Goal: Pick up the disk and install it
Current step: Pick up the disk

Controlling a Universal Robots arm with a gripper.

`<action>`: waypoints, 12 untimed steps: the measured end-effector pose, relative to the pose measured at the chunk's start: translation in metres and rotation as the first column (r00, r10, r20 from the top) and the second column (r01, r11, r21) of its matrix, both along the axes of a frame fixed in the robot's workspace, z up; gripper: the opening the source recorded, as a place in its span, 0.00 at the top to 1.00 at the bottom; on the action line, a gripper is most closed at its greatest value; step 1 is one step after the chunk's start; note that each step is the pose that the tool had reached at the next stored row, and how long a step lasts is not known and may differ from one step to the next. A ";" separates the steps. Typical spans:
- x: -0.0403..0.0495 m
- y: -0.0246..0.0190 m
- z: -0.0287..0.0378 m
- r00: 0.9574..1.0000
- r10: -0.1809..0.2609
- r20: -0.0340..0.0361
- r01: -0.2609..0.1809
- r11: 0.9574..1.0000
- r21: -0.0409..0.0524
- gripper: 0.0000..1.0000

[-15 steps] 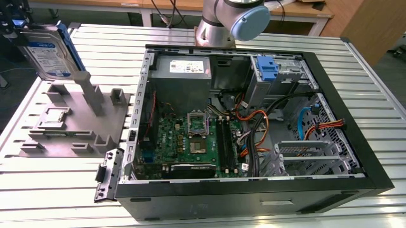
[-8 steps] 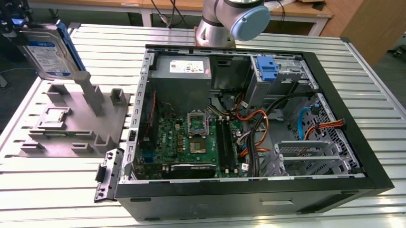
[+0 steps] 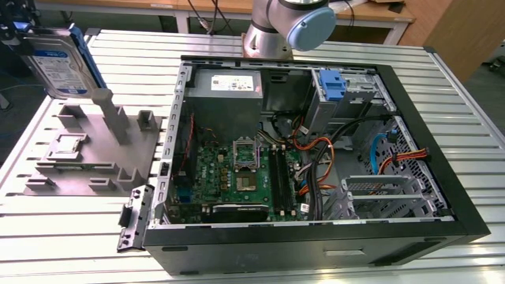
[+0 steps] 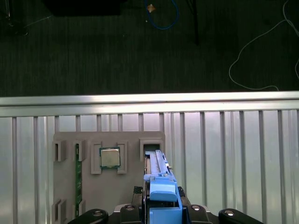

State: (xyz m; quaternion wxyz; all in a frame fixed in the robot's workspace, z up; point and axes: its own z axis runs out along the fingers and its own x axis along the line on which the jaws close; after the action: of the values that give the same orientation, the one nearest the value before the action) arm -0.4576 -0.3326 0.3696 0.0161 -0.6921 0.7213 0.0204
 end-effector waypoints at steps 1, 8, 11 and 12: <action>0.0000 0.0000 0.0002 1.000 0.000 0.000 0.000 1.000 0.000 0.63; 0.0000 0.0000 0.0021 1.000 0.000 0.000 0.000 1.000 0.000 0.63; 0.0000 0.0000 0.0028 1.000 0.000 0.000 0.000 1.000 0.000 0.63; 0.0000 0.0000 0.0030 1.000 0.000 0.000 0.000 1.000 0.000 0.63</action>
State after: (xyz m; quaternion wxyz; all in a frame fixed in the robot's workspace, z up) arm -0.4576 -0.3326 0.3726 0.0161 -0.6921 0.7213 0.0204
